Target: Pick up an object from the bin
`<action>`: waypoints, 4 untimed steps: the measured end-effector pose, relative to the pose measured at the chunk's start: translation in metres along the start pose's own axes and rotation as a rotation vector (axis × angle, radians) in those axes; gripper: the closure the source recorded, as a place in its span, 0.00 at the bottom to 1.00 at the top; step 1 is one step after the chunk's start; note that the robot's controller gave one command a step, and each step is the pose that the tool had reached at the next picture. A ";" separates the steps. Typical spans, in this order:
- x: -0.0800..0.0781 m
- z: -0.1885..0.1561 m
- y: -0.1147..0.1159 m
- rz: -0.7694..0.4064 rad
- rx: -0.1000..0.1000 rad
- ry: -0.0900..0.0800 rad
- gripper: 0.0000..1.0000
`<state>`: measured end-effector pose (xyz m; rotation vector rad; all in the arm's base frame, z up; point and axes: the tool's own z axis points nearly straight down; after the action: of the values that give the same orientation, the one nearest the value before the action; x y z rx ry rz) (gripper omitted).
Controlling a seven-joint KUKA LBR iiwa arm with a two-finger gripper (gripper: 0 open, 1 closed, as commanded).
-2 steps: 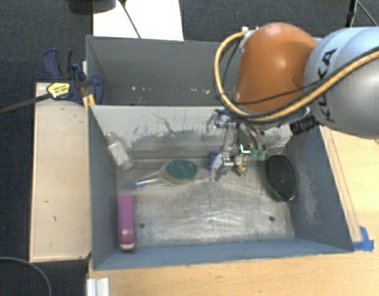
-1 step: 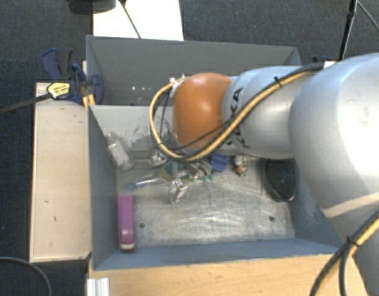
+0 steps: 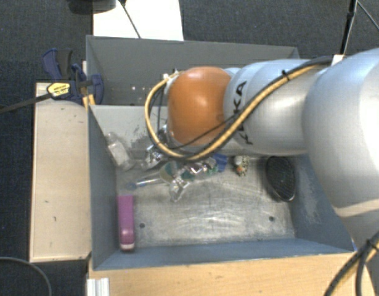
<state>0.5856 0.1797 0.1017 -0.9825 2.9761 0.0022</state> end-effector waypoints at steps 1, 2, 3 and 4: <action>0.020 -0.013 -0.019 -0.043 -0.001 0.007 0.00; -0.007 0.031 0.022 -0.147 -0.002 0.007 0.00; 0.000 0.030 -0.001 -0.087 -0.003 0.006 0.00; -0.002 0.028 -0.002 -0.084 -0.001 0.001 1.00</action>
Offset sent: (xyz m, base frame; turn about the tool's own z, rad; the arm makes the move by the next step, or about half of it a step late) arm -0.0056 -0.0267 0.0118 -0.0461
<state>0.5881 0.1795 0.0740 -1.1074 2.9336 0.0033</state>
